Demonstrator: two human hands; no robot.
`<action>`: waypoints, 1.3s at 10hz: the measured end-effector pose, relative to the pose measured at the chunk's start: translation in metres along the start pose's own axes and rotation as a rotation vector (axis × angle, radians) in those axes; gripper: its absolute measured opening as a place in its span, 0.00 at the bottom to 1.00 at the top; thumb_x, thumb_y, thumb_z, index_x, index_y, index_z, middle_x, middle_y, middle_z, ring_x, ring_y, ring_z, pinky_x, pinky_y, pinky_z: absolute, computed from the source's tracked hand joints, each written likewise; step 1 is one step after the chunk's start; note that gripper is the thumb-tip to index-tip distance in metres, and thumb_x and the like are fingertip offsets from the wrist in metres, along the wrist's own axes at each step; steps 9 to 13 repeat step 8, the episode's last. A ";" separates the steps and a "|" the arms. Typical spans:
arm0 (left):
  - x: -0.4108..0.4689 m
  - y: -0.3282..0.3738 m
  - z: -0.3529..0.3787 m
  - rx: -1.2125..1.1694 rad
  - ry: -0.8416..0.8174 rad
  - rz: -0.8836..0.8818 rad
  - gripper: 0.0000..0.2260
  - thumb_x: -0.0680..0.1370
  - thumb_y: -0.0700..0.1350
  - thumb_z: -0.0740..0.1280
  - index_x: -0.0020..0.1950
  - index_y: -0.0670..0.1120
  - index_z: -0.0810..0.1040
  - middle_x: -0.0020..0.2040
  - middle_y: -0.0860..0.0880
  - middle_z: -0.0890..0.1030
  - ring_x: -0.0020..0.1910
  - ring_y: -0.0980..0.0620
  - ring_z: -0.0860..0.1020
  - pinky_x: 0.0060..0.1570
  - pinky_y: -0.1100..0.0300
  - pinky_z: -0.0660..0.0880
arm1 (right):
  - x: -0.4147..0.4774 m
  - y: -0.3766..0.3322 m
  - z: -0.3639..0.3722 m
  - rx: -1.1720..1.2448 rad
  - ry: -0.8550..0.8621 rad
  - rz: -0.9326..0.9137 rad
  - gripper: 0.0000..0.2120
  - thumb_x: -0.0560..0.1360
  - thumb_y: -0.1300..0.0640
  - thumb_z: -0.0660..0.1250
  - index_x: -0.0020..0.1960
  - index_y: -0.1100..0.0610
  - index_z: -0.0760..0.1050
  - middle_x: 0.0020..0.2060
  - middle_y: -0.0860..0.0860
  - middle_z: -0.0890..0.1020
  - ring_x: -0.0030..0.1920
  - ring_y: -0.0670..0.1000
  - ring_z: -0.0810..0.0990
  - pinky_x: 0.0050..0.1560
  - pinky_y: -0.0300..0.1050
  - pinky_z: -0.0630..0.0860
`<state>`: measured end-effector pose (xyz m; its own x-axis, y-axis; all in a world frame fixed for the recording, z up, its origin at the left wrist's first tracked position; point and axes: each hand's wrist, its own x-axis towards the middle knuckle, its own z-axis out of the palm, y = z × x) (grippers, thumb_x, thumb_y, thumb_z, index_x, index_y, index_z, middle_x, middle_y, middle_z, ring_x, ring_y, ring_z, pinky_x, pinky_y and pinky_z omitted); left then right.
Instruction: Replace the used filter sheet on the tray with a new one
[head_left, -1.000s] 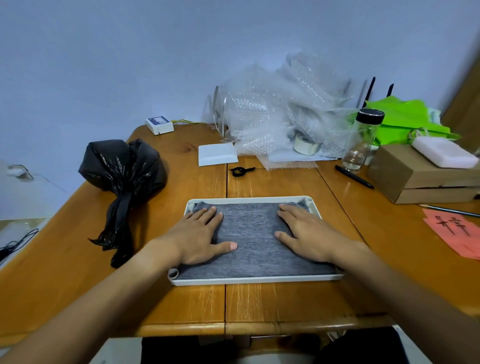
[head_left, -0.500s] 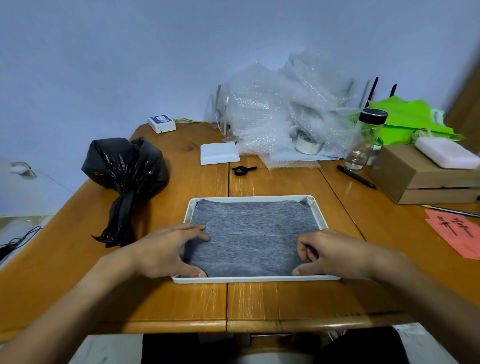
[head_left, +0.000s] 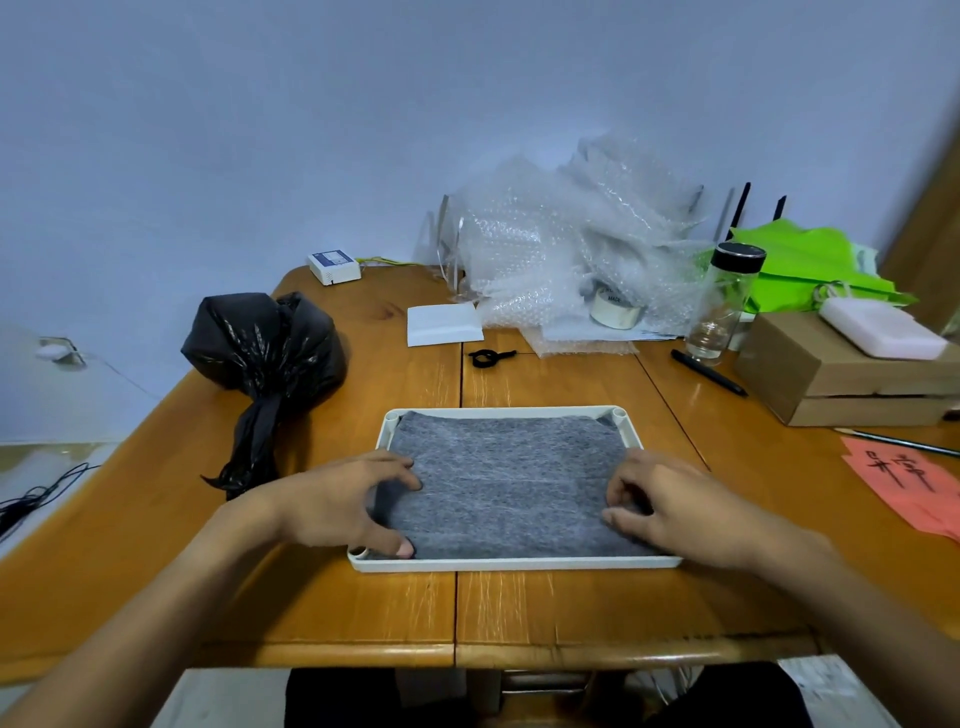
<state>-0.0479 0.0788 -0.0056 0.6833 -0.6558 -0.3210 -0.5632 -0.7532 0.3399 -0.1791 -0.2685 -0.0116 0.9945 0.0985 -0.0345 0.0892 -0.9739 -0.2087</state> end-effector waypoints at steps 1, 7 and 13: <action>-0.002 -0.004 0.010 -0.075 0.119 0.001 0.33 0.73 0.66 0.70 0.76 0.58 0.68 0.81 0.59 0.59 0.79 0.56 0.57 0.78 0.55 0.56 | -0.004 0.010 0.013 -0.110 0.144 0.002 0.17 0.82 0.45 0.59 0.69 0.47 0.72 0.65 0.43 0.73 0.66 0.45 0.70 0.67 0.40 0.66; 0.017 -0.010 0.049 -0.026 0.445 0.005 0.24 0.85 0.54 0.56 0.81 0.49 0.63 0.82 0.55 0.60 0.75 0.67 0.48 0.73 0.66 0.42 | 0.013 0.026 0.031 -0.030 0.170 0.047 0.21 0.85 0.52 0.56 0.77 0.52 0.66 0.77 0.45 0.67 0.78 0.44 0.58 0.71 0.33 0.47; 0.005 -0.005 0.059 -0.133 0.633 0.022 0.22 0.85 0.54 0.57 0.79 0.52 0.65 0.80 0.55 0.64 0.76 0.65 0.54 0.75 0.62 0.50 | 0.006 0.019 0.030 -0.007 0.326 0.045 0.18 0.84 0.51 0.59 0.72 0.51 0.74 0.72 0.46 0.74 0.74 0.46 0.67 0.72 0.37 0.55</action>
